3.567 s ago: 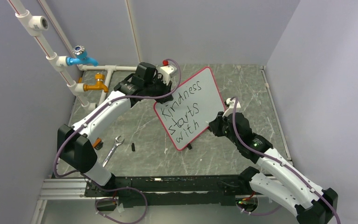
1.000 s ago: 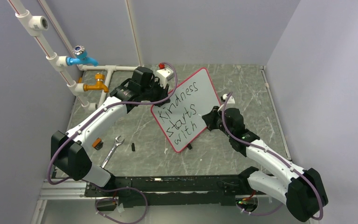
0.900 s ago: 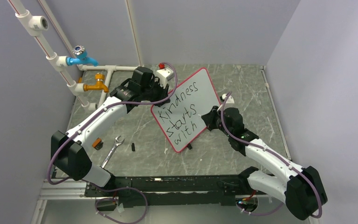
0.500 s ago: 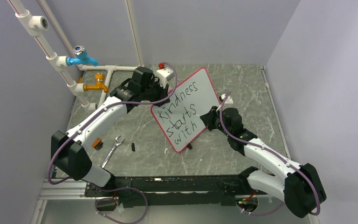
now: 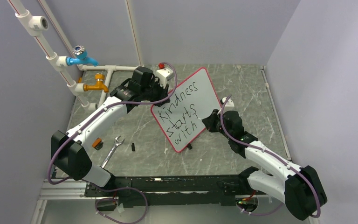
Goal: Write a sentence on the whiteboard
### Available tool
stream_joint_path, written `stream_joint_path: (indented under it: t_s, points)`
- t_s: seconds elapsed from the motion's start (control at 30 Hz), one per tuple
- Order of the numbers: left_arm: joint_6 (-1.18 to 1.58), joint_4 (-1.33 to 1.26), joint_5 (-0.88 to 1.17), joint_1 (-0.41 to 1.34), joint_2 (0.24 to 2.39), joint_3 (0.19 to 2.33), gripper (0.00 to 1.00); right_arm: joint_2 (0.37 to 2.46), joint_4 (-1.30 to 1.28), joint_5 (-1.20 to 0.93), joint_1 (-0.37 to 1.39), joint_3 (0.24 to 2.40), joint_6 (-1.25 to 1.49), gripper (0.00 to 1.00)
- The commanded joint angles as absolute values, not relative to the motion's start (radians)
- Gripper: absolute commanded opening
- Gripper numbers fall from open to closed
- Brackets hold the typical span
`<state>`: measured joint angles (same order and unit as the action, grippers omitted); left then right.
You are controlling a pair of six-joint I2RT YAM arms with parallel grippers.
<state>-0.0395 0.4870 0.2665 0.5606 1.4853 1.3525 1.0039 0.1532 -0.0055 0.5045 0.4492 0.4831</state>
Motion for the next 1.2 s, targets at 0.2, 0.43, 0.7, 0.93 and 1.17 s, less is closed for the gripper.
stream_joint_path:
  t_s: [0.2,0.43,0.7,0.93,1.17]
  points:
    - [-0.155,0.638,0.118,0.570,1.528,1.321,0.00,1.024,0.098,0.072,0.503,0.504,0.470,0.00]
    - [-0.155,0.638,0.120,0.570,1.528,1.320,0.00,1.070,0.107,0.082,0.502,0.554,0.464,0.00]
    - [-0.157,0.639,0.118,0.573,1.528,1.322,0.00,1.098,0.104,0.093,0.503,0.615,0.453,0.00]
    - [-0.159,0.640,0.117,0.574,1.529,1.321,0.00,1.120,0.116,0.071,0.503,0.644,0.464,0.00]
    - [-0.159,0.640,0.117,0.575,1.528,1.321,0.00,1.119,0.115,0.063,0.503,0.640,0.462,0.00]
